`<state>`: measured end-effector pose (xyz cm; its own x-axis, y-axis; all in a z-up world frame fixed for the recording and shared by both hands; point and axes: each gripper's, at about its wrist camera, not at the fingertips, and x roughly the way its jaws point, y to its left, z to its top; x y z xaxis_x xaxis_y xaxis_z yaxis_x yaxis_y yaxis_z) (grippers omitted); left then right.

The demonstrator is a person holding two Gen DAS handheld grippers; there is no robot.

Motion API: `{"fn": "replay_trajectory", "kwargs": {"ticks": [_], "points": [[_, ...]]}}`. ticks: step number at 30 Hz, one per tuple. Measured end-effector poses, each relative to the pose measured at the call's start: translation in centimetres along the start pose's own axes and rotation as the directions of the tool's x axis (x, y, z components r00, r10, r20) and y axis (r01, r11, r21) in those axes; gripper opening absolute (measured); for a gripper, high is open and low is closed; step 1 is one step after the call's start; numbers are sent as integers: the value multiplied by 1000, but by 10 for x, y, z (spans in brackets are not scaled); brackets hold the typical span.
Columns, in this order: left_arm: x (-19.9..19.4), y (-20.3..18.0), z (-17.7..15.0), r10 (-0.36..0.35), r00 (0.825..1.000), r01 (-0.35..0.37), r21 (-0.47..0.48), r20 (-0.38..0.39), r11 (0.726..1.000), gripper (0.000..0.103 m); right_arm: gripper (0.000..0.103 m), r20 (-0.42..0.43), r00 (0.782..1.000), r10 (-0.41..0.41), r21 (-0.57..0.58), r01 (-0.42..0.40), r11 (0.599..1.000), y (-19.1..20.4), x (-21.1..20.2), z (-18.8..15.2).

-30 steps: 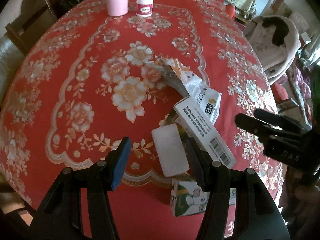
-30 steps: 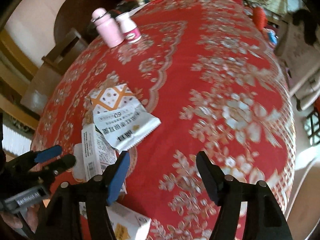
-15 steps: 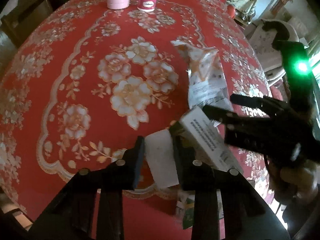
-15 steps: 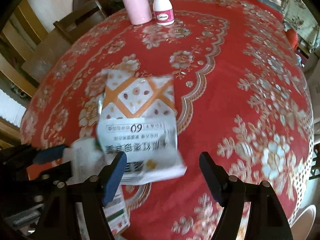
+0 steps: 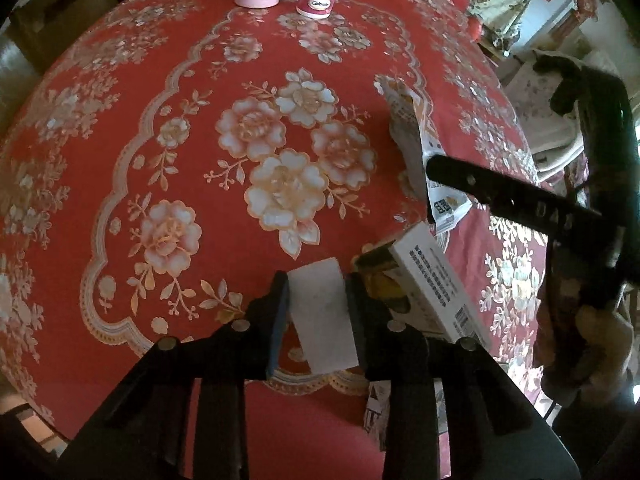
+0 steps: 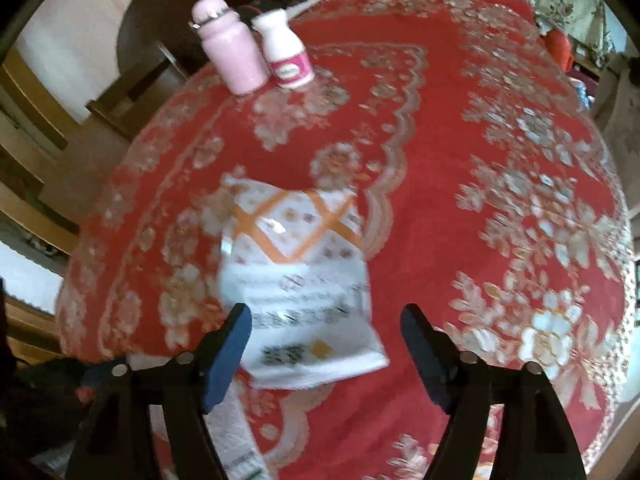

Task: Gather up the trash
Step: 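Grasp the white block with the left gripper while the right grasps the white-orange snack packet, then carry the white block and white-orange snack packet over the beige bucket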

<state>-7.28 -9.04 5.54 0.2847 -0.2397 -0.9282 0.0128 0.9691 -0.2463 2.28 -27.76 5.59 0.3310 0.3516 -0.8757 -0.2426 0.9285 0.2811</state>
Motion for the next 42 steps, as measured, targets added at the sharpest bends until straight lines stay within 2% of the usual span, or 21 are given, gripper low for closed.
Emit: {"fn": "replay_trajectory", "kwargs": {"ticks": [3,7,11,14,18,21,24,25,26,29,34,42], "points": [[3,1,-3,-26,1000,25,-13,-14,1000,30,79,2,999,34,-6,-34,999,12,5,4],[5,2,-5,-40,999,39,-18,-12,999,30,79,-17,1000,7,-26,-8,1000,20,18,10],[7,1,-4,-44,999,44,-10,-5,999,30,79,-11,1000,-23,-26,22,999,17,24,18],[7,2,-3,-50,999,50,-9,-3,999,29,79,-52,997,-56,-20,55,998,12,33,22],[8,1,-3,-46,999,46,5,4,999,28,79,-19,999,-34,-1,34,999,6,26,21],[9,0,-3,-48,999,48,11,8,999,25,80,-38,999,-25,24,26,999,1,31,21],[6,1,-3,-54,998,54,14,12,998,23,80,-20,999,-32,15,33,999,3,29,20],[4,2,-3,-57,998,56,12,19,998,22,74,-15,999,-42,9,42,999,4,29,18],[0,3,-3,-60,998,60,9,29,998,22,62,-2,998,-66,-7,66,998,7,28,16],[-8,5,0,-66,997,65,7,46,998,22,54,18,998,-59,-24,60,998,8,22,12],[-18,6,3,-68,996,68,4,66,998,21,53,89,994,-70,-55,75,996,12,-9,6],[-39,-14,11,-69,992,65,49,106,997,21,53,112,992,-54,-17,56,998,0,-43,-11]]}}
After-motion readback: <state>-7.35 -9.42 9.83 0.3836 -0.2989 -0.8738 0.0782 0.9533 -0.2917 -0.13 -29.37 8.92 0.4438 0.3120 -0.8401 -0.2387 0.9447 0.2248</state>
